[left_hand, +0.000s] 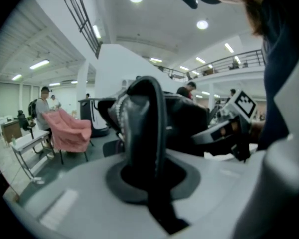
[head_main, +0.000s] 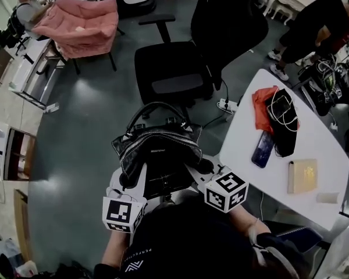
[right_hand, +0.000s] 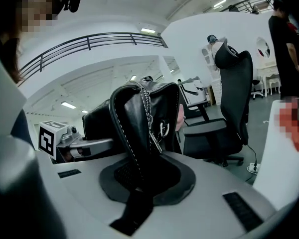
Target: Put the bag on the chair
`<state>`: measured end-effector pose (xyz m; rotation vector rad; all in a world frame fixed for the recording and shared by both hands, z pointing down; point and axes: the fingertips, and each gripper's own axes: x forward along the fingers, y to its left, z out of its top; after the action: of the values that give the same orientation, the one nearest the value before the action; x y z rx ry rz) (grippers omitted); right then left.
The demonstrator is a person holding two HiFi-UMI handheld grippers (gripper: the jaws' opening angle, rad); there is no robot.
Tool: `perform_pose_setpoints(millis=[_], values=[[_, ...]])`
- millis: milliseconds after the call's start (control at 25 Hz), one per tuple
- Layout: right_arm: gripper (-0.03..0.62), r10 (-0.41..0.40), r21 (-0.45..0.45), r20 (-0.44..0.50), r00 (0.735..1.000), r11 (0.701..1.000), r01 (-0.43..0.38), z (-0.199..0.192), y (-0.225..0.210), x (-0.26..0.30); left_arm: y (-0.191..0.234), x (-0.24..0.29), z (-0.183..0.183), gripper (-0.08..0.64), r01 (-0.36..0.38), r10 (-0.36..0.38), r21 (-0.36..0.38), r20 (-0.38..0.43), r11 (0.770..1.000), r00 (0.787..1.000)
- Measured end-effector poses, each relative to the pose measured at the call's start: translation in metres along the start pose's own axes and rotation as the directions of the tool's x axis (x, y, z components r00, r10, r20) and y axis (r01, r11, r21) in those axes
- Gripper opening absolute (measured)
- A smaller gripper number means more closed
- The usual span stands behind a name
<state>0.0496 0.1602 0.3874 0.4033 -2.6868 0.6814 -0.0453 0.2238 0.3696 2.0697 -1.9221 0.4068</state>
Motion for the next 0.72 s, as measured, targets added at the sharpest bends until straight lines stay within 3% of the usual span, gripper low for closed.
perform_pose_setpoints(millis=[720], values=[[0.038,0.008,-0.048,0.104,0.995,0.999,-0.003,0.114,-0.056,0.022,0.037,0.075,0.103,0.037,-0.001,-0.005,0.075,0.08,0.997,0.997]])
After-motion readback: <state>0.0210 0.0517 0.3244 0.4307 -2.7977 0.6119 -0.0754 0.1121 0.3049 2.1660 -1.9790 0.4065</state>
